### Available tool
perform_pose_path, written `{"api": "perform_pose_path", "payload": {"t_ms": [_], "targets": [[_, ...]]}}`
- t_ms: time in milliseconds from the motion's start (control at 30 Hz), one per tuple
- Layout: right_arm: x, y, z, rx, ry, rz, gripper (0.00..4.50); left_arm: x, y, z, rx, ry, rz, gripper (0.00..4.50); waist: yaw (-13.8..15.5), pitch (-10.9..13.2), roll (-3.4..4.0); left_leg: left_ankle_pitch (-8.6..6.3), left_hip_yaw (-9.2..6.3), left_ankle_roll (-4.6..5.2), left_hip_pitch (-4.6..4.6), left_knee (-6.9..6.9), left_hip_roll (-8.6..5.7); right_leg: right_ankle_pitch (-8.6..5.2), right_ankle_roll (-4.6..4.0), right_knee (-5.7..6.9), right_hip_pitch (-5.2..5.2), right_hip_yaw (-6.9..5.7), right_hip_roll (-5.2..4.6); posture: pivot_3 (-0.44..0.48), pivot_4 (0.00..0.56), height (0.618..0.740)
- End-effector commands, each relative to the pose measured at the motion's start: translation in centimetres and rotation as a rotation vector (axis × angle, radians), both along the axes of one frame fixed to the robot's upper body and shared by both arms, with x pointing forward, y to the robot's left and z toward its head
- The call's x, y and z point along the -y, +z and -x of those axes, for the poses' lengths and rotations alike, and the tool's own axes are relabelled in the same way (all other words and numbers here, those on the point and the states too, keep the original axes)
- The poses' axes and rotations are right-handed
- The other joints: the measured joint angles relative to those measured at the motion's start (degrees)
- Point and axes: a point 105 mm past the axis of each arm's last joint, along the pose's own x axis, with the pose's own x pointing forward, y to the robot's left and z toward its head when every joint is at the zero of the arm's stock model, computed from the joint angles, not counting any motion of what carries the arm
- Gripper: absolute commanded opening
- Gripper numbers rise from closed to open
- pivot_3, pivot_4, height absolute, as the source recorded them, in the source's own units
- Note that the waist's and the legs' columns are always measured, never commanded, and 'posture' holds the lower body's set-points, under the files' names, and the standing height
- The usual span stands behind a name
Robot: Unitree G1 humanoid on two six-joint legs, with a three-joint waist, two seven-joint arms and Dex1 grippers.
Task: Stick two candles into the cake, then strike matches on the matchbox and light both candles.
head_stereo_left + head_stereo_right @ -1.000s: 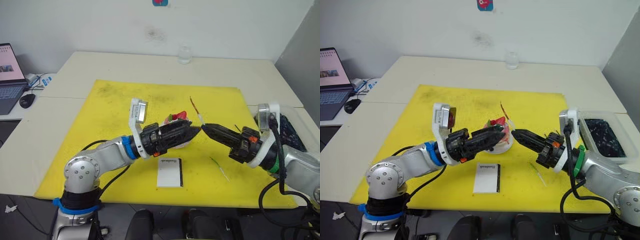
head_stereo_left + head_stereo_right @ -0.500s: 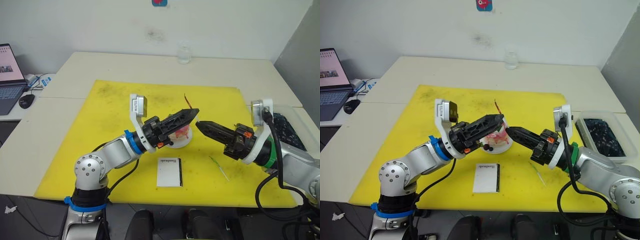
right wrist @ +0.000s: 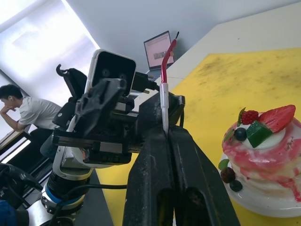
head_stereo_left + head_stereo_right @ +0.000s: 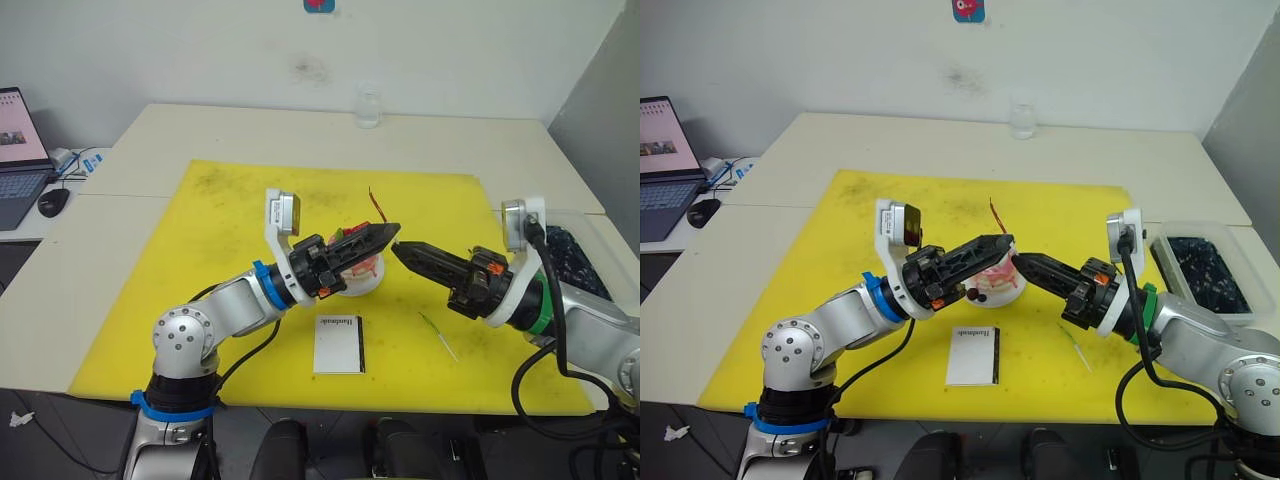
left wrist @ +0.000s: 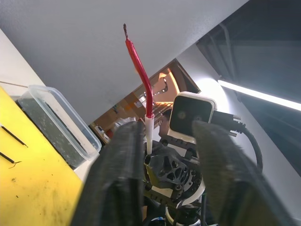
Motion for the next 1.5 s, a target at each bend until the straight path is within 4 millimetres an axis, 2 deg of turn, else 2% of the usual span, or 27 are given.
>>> {"api": "perform_pose_path", "payload": {"t_ms": [33,100,133,567,700,767,1400,1500], "targets": [[-0.2,0.83,0.55,0.03,0.024,-0.021,0.0,0.38,0.69,0.48,0.034,-0.027,0.021,0.64,0.0,0.0,0.0,0.0,0.0,0.0,0.0,0.0,0.0,0.0,0.0,0.0,0.0,-0.01,0.0,0.0,0.15,0.74],[-0.2,0.83,0.6,0.03,0.026,-0.02,0.0,0.49,0.57,0.52,0.035,-0.031,0.018,0.08,0.0,0.0,0.0,0.0,-0.01,0.0,0.0,0.0,0.0,0.0,0.0,0.0,0.0,-0.01,0.0,0.0,0.15,0.74],[-0.2,0.83,0.61,0.03,0.027,-0.02,0.0,0.54,0.53,0.54,0.035,-0.033,0.018,0.04,0.0,0.0,0.0,0.0,0.0,0.0,-0.01,0.0,0.0,0.0,0.0,-0.01,-0.01,-0.01,0.0,0.0,0.15,0.74],[-0.11,0.91,0.39,0.036,0.023,-0.014,0.0,0.37,0.2,0.4,0.03,-0.018,0.023,0.04,0.0,0.0,0.0,0.0,0.0,0.0,-0.02,-0.01,0.02,0.0,0.0,-0.03,-0.02,-0.01,0.0,0.0,0.15,0.74],[-0.02,0.89,0.29,0.037,0.018,-0.012,0.0,0.22,-0.12,0.3,0.034,-0.008,-0.001,1.06,0.0,0.0,0.0,0.0,-0.01,0.0,-0.04,-0.02,0.02,0.0,-0.01,-0.04,-0.03,-0.02,0.0,0.0,0.15,0.74],[-0.01,0.87,0.27,0.037,0.017,-0.011,0.0,0.03,0.02,0.28,0.033,-0.011,0.008,1.72,0.0,0.0,0.0,0.0,-0.01,0.0,-0.04,-0.02,0.02,0.0,0.0,-0.04,-0.03,-0.01,0.0,0.0,0.15,0.74],[-0.14,0.74,0.35,0.034,0.029,-0.001,0.0,0.27,0.63,0.06,-0.006,-0.061,0.091,1.72,0.0,0.01,-0.01,0.0,-0.02,0.0,-0.08,-0.03,0.02,-0.01,-0.01,-0.08,-0.05,-0.02,-0.01,0.0,0.15,0.74],[-0.14,0.73,0.34,0.034,0.028,0.0,0.0,0.35,0.64,-0.01,-0.003,-0.062,0.09,1.14,0.01,0.01,-0.01,0.0,-0.02,0.0,-0.09,-0.03,0.02,-0.01,-0.01,-0.1,-0.05,-0.03,-0.01,0.0,0.15,0.74]]}}
